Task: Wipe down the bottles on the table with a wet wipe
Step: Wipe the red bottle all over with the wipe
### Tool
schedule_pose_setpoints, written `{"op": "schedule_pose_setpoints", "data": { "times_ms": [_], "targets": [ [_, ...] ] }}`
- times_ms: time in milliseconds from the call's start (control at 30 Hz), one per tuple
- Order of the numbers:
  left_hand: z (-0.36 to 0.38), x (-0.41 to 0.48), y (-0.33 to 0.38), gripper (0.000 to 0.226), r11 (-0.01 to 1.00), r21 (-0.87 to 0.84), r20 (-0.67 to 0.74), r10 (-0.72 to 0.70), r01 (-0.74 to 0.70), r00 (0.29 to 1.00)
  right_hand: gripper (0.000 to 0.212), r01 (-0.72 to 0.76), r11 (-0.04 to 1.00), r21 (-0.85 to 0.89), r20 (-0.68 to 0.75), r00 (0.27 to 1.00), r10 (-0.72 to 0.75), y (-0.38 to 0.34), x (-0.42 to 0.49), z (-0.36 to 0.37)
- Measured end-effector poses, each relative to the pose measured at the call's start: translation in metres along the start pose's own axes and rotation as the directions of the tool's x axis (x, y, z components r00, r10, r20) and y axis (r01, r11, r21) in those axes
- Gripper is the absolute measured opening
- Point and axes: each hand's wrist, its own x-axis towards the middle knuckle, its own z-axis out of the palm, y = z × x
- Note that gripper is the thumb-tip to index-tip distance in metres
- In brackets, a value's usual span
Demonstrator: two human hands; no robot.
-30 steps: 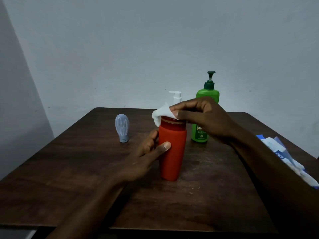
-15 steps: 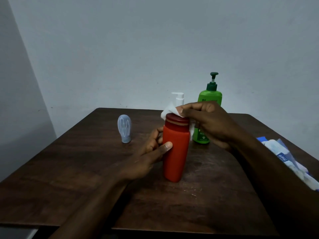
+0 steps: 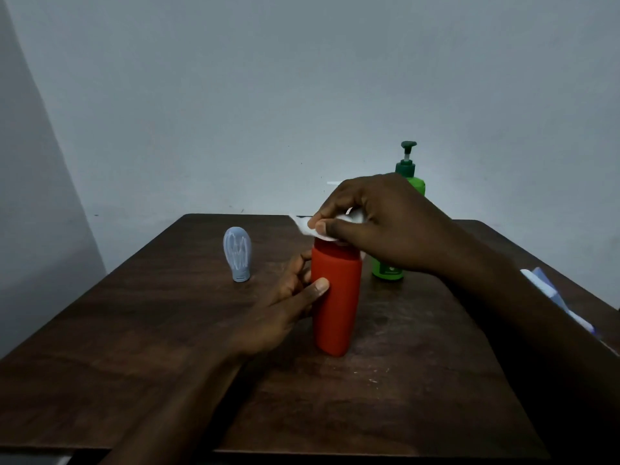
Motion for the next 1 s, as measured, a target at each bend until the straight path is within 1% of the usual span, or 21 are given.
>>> {"op": "schedule_pose_setpoints", "data": {
  "times_ms": [67, 100, 133, 200, 267, 333, 400, 433, 533, 567, 633, 667, 700, 733, 767, 800, 833, 867, 933, 1000],
  "targets": [
    [0.0, 0.0, 0.0, 0.045, 1.0, -0.001, -0.003, 0.008, -0.008, 1.0, 0.016, -0.114, 0.993, 0.032, 0.124, 0.986, 0.109, 0.005, 0.008, -0.003],
    [0.0, 0.001, -0.001, 0.046, 1.0, -0.002, -0.007, 0.014, -0.014, 1.0, 0.016, -0.179, 0.979, 0.095, 0.169, 0.972, 0.161, 0.008, 0.01, -0.002],
    [0.0, 0.001, -0.001, 0.047, 1.0, -0.001, -0.015, 0.02, -0.02, 1.0, 0.015, -0.244, 0.952, 0.186, 0.181, 0.961, 0.211, 0.012, 0.01, 0.0],
    [0.002, 0.001, -0.002, 0.046, 0.999, 0.022, -0.054, 0.039, -0.037, 0.998, 0.015, -0.352, 0.857, 0.376, 0.135, 0.936, 0.325, 0.019, 0.006, 0.006],
    [0.007, -0.002, -0.003, 0.045, 0.994, 0.077, -0.148, 0.082, -0.071, 0.986, 0.014, -0.428, 0.714, 0.555, 0.109, 0.888, 0.448, 0.025, -0.001, 0.012],
    [0.014, -0.005, -0.006, 0.044, 0.983, 0.137, -0.287, 0.16, -0.125, 0.945, 0.015, -0.443, 0.571, 0.692, 0.111, 0.846, 0.522, 0.028, -0.008, 0.019],
    [0.021, -0.009, -0.009, 0.04, 0.971, 0.188, -0.366, 0.21, -0.149, 0.907, 0.021, -0.445, 0.503, 0.741, 0.106, 0.817, 0.566, 0.028, -0.012, 0.023],
    [0.025, -0.011, -0.009, 0.041, 0.971, 0.19, -0.369, 0.21, -0.148, 0.905, 0.024, -0.446, 0.488, 0.75, 0.1, 0.806, 0.583, 0.028, -0.012, 0.025],
    [0.033, -0.016, -0.008, 0.057, 0.986, 0.122, -0.316, 0.148, -0.115, 0.937, 0.024, -0.413, 0.477, 0.776, 0.054, 0.796, 0.603, 0.028, -0.012, 0.03],
    [0.035, -0.016, -0.007, 0.057, 0.987, 0.122, -0.294, 0.136, -0.104, 0.946, 0.023, -0.386, 0.481, 0.787, 0.025, 0.8, 0.6, 0.027, -0.013, 0.03],
    [0.037, -0.017, -0.005, 0.046, 0.99, 0.102, -0.254, 0.121, -0.098, 0.959, 0.015, -0.324, 0.502, 0.802, -0.046, 0.804, 0.593, 0.023, -0.016, 0.032],
    [0.037, -0.017, -0.004, 0.04, 0.993, 0.076, -0.241, 0.106, -0.09, 0.965, 0.012, -0.301, 0.534, 0.79, -0.093, 0.802, 0.59, 0.02, -0.019, 0.034],
    [0.036, -0.017, -0.004, 0.036, 0.995, 0.051, -0.23, 0.093, -0.083, 0.969, 0.011, -0.289, 0.591, 0.753, -0.155, 0.795, 0.586, 0.016, -0.023, 0.037],
    [0.036, -0.018, -0.002, 0.034, 0.997, 0.029, -0.223, 0.08, -0.076, 0.972, 0.012, -0.281, 0.677, 0.68, -0.24, 0.788, 0.568, 0.014, -0.027, 0.041],
    [0.037, -0.018, -0.001, 0.034, 0.998, 0.004, -0.22, 0.067, -0.068, 0.973, 0.013, -0.262, 0.777, 0.573, -0.339, 0.787, 0.516, 0.01, -0.032, 0.047],
    [0.037, -0.018, 0.001, 0.034, 0.998, -0.021, -0.221, 0.051, -0.057, 0.974, 0.015, -0.22, 0.868, 0.445, -0.432, 0.796, 0.424, 0.008, -0.036, 0.054],
    [0.036, -0.019, 0.002, 0.032, 0.998, -0.04, -0.223, 0.034, -0.044, 0.974, 0.017, -0.148, 0.936, 0.319, -0.501, 0.812, 0.299, 0.005, -0.039, 0.061],
    [0.037, -0.019, 0.003, 0.03, 0.998, -0.052, -0.222, 0.02, -0.032, 0.975, 0.02, -0.059, 0.977, 0.203, -0.54, 0.826, 0.162, 0.004, -0.042, 0.068],
    [0.036, -0.019, 0.004, 0.026, 0.998, -0.067, -0.229, -0.011, -0.005, 0.973, 0.024, 0.084, 0.996, 0.004, -0.539, 0.84, -0.069, 0.006, -0.048, 0.082],
    [0.037, -0.019, 0.002, 0.022, 0.997, -0.079, -0.238, -0.033, 0.014, 0.971, 0.027, 0.153, 0.983, -0.103, -0.491, 0.851, -0.185, 0.012, -0.052, 0.085]
  ]
}}
